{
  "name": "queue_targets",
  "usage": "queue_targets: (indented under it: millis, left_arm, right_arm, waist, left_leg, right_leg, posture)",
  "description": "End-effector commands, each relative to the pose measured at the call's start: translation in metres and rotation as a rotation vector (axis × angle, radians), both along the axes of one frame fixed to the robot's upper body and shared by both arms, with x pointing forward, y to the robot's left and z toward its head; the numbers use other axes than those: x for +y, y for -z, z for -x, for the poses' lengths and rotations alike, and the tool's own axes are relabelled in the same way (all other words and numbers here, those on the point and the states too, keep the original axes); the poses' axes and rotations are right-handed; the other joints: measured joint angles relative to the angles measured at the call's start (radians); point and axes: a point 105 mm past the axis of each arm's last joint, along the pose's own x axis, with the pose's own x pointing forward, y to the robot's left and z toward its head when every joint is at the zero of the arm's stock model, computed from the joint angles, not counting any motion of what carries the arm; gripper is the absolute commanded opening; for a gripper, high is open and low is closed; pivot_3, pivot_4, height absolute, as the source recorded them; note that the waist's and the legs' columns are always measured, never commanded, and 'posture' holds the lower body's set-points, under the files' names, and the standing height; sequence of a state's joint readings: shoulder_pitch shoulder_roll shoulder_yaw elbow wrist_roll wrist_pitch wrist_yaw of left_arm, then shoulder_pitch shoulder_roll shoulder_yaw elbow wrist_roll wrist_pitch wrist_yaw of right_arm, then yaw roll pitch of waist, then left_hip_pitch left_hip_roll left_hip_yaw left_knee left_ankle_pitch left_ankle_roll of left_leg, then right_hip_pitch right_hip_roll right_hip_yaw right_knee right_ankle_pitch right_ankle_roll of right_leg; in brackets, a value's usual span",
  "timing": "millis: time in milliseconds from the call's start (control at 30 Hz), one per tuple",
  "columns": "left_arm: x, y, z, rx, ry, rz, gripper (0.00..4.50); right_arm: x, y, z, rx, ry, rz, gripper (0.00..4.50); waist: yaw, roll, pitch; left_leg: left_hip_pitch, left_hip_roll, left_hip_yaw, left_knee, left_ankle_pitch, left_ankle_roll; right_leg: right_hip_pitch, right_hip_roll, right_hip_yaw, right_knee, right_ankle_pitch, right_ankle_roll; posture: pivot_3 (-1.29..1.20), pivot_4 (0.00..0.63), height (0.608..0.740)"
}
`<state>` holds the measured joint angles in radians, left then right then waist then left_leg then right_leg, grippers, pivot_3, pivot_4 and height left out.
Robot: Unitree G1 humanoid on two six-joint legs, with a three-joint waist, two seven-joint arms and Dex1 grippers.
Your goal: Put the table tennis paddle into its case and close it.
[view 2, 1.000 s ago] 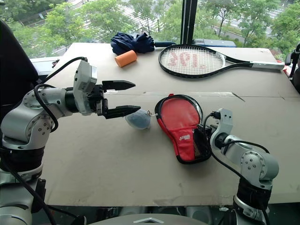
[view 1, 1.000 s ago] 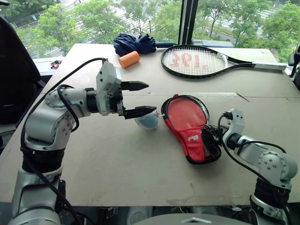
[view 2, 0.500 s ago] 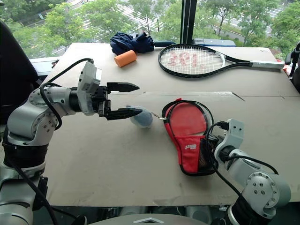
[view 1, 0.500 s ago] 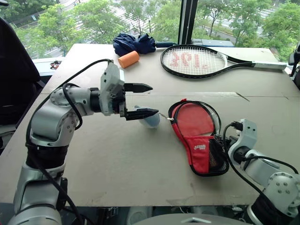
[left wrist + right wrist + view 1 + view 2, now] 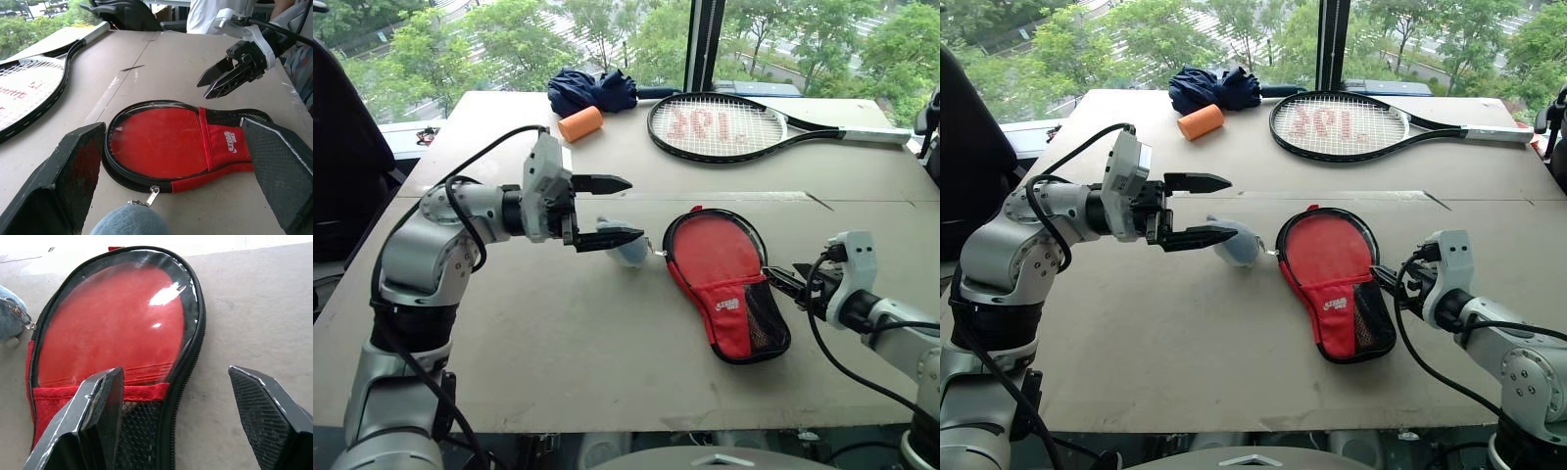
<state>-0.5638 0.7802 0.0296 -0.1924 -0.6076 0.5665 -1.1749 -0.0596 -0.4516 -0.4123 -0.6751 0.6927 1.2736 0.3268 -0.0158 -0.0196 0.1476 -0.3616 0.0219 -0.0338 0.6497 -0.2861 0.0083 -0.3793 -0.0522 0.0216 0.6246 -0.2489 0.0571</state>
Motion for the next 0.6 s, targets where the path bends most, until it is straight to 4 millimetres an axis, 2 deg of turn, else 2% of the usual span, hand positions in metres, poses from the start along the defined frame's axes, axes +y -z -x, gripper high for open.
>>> queue_targets:
  millis: [33, 200, 300, 333, 367, 433, 467, 533, 567, 600]
  left_arm:
    - [-0.001, -0.008, 0.005, -0.043, 0.013, 0.002, 4.5]
    - [-0.002, -0.008, 0.007, -0.044, 0.019, 0.003, 4.5]
    - [-0.002, -0.008, 0.008, -0.044, 0.021, 0.003, 4.5]
    - [-0.002, -0.007, 0.008, -0.044, 0.022, 0.002, 4.5]
    - [-0.002, -0.007, 0.008, -0.043, 0.022, 0.002, 4.5]
    - [-0.002, -0.007, 0.008, -0.044, 0.022, -0.001, 4.5]
    - [-0.002, -0.007, 0.008, -0.043, 0.022, -0.001, 4.5]
    - [-0.002, -0.007, 0.009, -0.044, 0.023, -0.003, 4.5]
    - [-0.002, -0.007, 0.009, -0.044, 0.024, -0.002, 4.5]
    - [-0.003, -0.007, 0.008, -0.044, 0.025, -0.002, 4.5]
  right_arm:
    - [-0.013, -0.01, -0.005, -0.132, -0.083, 0.12, 3.44]
    - [-0.028, 0.011, 0.0, -0.117, -0.329, 0.431, 3.44]
    - [-0.014, 0.026, 0.006, -0.091, -0.498, 0.505, 3.44]
    - [-0.01, 0.029, 0.008, -0.086, -0.535, 0.506, 2.94]
    - [-0.008, 0.031, 0.009, -0.084, -0.554, 0.508, 2.63]
    - [-0.006, 0.036, 0.011, -0.077, -0.586, 0.522, 1.71]
    - [-0.007, 0.039, 0.012, -0.069, -0.603, 0.534, 1.11]
    - [-0.006, 0.044, 0.015, -0.054, -0.632, 0.541, 0.26]
    - [-0.003, 0.045, 0.016, -0.05, -0.647, 0.533, 0.03]
    - [0.0, 0.045, 0.018, -0.048, -0.658, 0.517, 0.03]
  waist:
    - [0.0, -0.001, 0.0]
    - [0.001, -0.002, 0.001]
    - [0.002, -0.003, 0.001]
    - [0.002, -0.004, 0.001]
    - [0.002, -0.004, 0.002]
    - [0.003, -0.003, 0.002]
    - [0.003, -0.003, 0.002]
    - [0.004, -0.004, 0.002]
    - [0.005, -0.004, 0.002]
    - [0.005, -0.005, 0.002]
  left_leg:
    - [0.0, 0.0, 0.0, 0.0, 0.0, 0.0]
    - [0.0, 0.0, 0.001, 0.001, 0.0, 0.0]
    - [0.0, 0.0, 0.001, 0.002, 0.0, 0.0]
    - [0.0, 0.0, 0.001, 0.002, 0.0, 0.0]
    - [0.0, 0.0, 0.001, 0.002, 0.0, 0.0]
    - [0.0, 0.001, 0.0, 0.002, 0.0, 0.0]
    - [0.0, 0.0, 0.0, 0.002, 0.0, 0.0]
    - [0.0, 0.0, 0.0, 0.002, 0.0, 0.0]
    - [0.0, 0.0, 0.0, 0.002, 0.0, 0.0]
    - [0.0, 0.0, 0.0, 0.002, 0.0, 0.0]
  right_leg:
    - [0.0, 0.0, 0.0, 0.0, 0.0, 0.0]
    - [0.0, 0.0, 0.001, 0.0, 0.0, 0.001]
    - [0.0, 0.0, 0.001, 0.0, 0.0, 0.001]
    - [0.0, 0.0, 0.001, 0.0, 0.0, 0.001]
    - [0.0, 0.0, 0.0, 0.0, 0.0, 0.001]
    - [0.0, 0.0, 0.0, 0.0, 0.0, 0.001]
    - [0.0, 0.0, 0.0, 0.0, 0.0, 0.0]
    - [0.001, 0.0, 0.0, 0.0, 0.0, 0.0]
    - [0.001, 0.0, 0.0, 0.0, 0.0, 0.0]
    - [0.001, 0.0, 0.0, 0.0, 0.0, 0.0]
  posture:
    - [0.0, 0.15, 0.74]
    - [0.0, 0.15, 0.74]
    - [0.0, 0.15, 0.74]
    - [0.0, 0.15, 0.74]
    - [0.0, 0.15, 0.74]
    - [0.0, 0.15, 0.74]
    - [0.0, 0.15, 0.74]
    - [0.0, 0.15, 0.74]
    - [0.0, 0.15, 0.74]
    - [0.0, 0.15, 0.74]
